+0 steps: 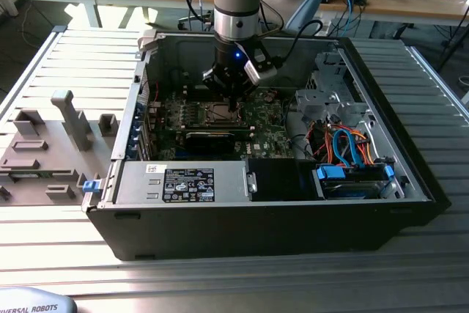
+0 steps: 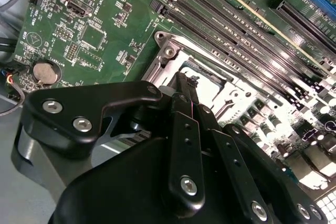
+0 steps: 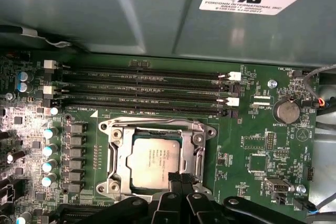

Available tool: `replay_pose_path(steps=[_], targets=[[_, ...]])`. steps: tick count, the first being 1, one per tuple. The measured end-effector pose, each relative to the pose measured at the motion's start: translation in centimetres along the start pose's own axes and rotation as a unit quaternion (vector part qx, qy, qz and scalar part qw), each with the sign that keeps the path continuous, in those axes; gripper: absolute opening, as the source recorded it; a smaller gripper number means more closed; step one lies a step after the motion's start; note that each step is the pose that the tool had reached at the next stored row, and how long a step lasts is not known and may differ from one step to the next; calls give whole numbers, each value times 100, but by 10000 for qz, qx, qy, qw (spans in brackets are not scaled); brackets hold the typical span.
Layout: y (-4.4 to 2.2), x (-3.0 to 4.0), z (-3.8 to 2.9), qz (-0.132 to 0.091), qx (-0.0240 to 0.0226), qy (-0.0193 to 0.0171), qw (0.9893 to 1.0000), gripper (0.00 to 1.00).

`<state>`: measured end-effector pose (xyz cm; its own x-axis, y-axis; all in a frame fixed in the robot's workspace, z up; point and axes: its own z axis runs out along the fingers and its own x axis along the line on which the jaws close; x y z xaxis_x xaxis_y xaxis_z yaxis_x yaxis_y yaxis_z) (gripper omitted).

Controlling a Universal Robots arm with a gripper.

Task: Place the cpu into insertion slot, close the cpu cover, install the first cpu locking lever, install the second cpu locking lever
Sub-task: 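Install the second cpu locking lever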

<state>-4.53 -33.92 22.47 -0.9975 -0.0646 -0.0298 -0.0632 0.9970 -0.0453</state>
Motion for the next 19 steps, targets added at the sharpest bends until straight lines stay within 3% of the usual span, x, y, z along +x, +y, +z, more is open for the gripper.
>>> replay_pose_path(steps=[19], targets=[[-136, 9, 7, 0, 0, 0, 10000, 11]])
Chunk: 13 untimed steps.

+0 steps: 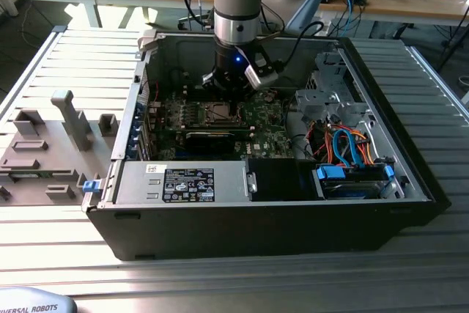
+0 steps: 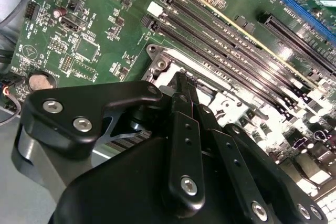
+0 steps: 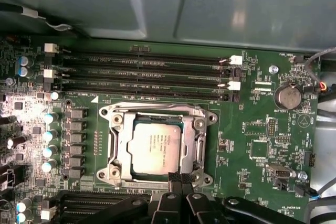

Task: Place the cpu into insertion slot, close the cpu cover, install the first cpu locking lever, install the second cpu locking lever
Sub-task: 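Install the second cpu locking lever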

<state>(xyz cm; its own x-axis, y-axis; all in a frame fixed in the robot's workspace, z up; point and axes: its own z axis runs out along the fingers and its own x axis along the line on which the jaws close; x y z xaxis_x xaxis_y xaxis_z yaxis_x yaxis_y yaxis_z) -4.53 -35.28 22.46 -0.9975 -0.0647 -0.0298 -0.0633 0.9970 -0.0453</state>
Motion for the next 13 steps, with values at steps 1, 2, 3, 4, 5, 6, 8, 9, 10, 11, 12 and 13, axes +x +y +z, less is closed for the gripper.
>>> replay_pose_path(steps=[1, 2, 3, 4, 5, 6, 8, 9, 10, 11, 12, 13], targets=[[-33, 2, 2, 0, -2, 0, 10000, 11], [-54, 4, 3, 1, -14, -1, 10000, 11], [-72, 5, 4, 2, -43, -3, 10000, 11], [-80, 5, 4, 3, -79, -5, 10000, 11], [-89, 6, 4, 6, -156, -10, 9999, 11], [-94, 6, 4, 8, -219, -13, 9998, 11], [-107, 7, 5, 15, -437, -28, 9990, 11], [-111, 7, 5, 17, -499, -31, 9987, 11], [-120, 1, 6, 18, -556, -35, 9984, 11], [-125, -12, 6, 17, -578, -37, 9983, 11], [-129, -18, 7, 15, -590, -37, 9982, 11], [-136, -23, 7, 11, -601, -38, 9982, 11]])
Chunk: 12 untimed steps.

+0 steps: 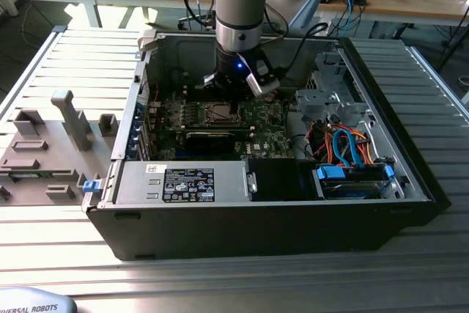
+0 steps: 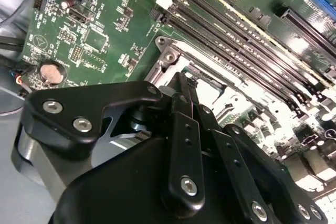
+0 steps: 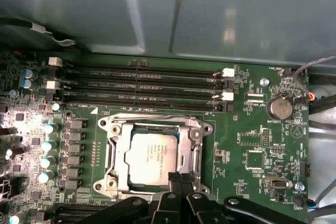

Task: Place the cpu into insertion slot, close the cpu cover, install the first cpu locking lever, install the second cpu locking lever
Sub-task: 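Install the second cpu locking lever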

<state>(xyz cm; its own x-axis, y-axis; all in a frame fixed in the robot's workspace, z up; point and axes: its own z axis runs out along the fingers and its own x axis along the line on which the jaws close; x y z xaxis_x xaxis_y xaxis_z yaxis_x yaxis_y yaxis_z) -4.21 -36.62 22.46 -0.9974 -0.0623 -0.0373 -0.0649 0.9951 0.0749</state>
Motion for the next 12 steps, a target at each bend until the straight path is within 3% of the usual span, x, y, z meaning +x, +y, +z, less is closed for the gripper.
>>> replay_pose_path(steps=[1, 2, 3, 4, 8, 12], targets=[[-7, -1, 0, -3, -11, -1, 10000, 11], [-36, 1, -3, -4, -60, -4, 10000, 11], [-102, 5, -8, -2, -119, -7, 9999, 11], [-148, 8, -11, -2, -137, -9, 9999, 11], [-192, 15, -16, -1, -140, -10, 9999, 11], [-247, 67, -24, -3, -139, -31, 9999, 11]])
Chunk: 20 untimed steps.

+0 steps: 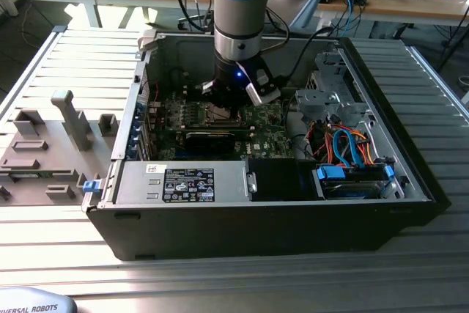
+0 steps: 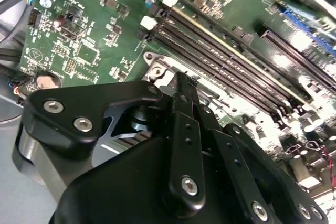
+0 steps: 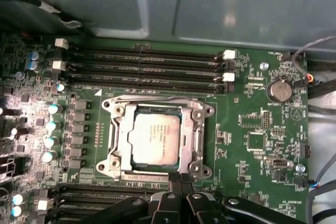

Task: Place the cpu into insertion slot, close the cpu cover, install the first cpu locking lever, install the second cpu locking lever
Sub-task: 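Install the second cpu locking lever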

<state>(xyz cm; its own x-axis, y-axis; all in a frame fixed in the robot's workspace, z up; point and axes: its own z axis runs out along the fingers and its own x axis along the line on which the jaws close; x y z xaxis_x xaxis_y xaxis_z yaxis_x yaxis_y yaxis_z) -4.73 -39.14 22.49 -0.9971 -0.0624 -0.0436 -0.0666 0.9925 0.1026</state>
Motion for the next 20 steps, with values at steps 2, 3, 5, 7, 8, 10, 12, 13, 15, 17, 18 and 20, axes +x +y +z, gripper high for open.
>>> replay_pose_path(steps=[2, 3, 5, 7, 8, 10, 12, 13, 15, 17, 18, 20], targets=[[-27, 27, -4, -1, -1, -5, 10000, 11], [-37, 41, -6, -1, -1, -7, 10000, 11], [-57, 103, -10, -1, -11, -10, 10000, 11], [-61, 153, -12, 1, -44, -12, 10000, 11], [-61, 193, -11, 1, -78, -15, 10000, 11], [-59, 256, -7, 4, -139, -19, 9999, 11], [-56, 342, 4, 6, -187, -22, 9998, 11], [-54, 381, 16, 6, -197, -24, 9998, 11], [-54, 441, 47, 7, -199, -23, 9998, 11], [-54, 487, 71, 6, -199, -23, 9998, 11], [-54, 505, 78, 6, -199, -23, 9998, 11], [-53, 541, 104, -3, -201, -23, 9998, 11]])
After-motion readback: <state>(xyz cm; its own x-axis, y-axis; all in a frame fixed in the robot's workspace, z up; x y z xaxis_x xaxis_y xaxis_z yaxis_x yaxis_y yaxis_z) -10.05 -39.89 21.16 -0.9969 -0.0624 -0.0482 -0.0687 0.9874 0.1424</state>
